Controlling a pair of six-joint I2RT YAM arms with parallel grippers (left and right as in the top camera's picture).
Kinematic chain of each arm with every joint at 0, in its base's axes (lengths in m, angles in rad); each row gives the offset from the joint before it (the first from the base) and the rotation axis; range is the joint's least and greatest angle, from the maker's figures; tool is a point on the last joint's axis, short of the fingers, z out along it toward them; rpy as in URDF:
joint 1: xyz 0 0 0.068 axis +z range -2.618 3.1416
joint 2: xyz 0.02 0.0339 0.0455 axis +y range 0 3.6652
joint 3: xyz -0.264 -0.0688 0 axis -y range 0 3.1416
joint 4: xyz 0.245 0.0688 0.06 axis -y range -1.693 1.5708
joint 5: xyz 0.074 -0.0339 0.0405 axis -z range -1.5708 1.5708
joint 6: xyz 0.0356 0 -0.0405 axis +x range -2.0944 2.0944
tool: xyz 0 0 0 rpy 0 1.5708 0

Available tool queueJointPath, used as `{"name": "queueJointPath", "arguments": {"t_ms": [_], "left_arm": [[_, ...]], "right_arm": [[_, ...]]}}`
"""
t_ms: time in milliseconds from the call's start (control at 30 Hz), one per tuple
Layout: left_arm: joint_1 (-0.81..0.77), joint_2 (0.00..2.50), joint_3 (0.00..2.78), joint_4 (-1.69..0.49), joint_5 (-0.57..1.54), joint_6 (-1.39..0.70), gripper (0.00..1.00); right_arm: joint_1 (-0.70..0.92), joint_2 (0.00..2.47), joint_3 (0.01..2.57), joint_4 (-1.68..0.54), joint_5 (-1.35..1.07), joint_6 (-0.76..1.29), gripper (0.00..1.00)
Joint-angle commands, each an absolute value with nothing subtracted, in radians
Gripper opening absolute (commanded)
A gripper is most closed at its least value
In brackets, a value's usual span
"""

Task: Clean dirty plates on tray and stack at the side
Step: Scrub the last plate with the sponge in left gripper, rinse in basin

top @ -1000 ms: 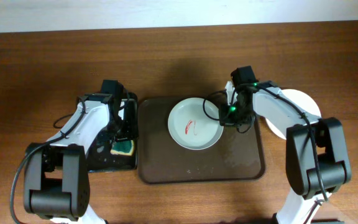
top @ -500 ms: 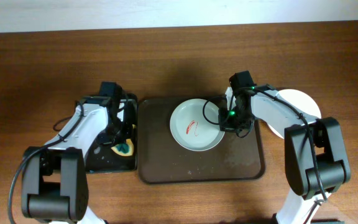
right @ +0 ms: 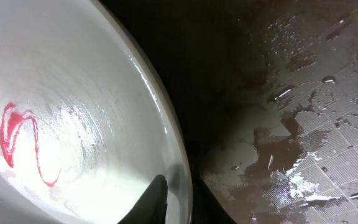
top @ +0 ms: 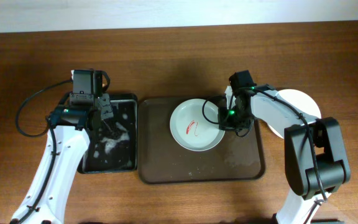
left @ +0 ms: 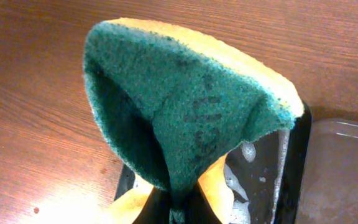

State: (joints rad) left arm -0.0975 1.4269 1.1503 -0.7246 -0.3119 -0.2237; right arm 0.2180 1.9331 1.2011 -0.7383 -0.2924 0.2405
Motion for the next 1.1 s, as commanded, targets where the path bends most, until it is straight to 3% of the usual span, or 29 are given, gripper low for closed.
{"name": "queueJointPath", "arguments": {"t_ms": [0,67,100,300,633,767,1067], "left_arm": [[-0.092,1.406,1.160,-0.730,-0.329,-0.211,0.00],[-0.091,1.409,1.159,-0.780,-0.226,-0.211,0.00],[-0.091,1.414,1.154,-0.797,-0.173,-0.212,0.00],[-0.091,1.495,1.085,-0.798,0.006,-0.242,0.00],[-0.091,1.510,1.085,-0.797,0.030,-0.242,0.00],[-0.110,1.520,1.081,-0.717,0.376,-0.281,0.00],[-0.504,1.785,1.081,-0.321,0.365,-0.626,0.00]], "right_arm": [[0.228,1.944,1.192,-0.688,-0.276,0.244,0.32],[0.230,1.944,1.192,-0.667,-0.293,0.244,0.10],[0.230,1.944,1.192,-0.687,-0.324,0.244,0.04],[0.283,1.944,1.192,-0.737,-0.381,0.245,0.04],[0.283,1.944,1.192,-0.736,-0.381,0.245,0.04],[0.283,1.944,1.192,-0.737,-0.382,0.244,0.04],[0.283,1.944,1.192,-0.738,-0.382,0.244,0.04]]}}
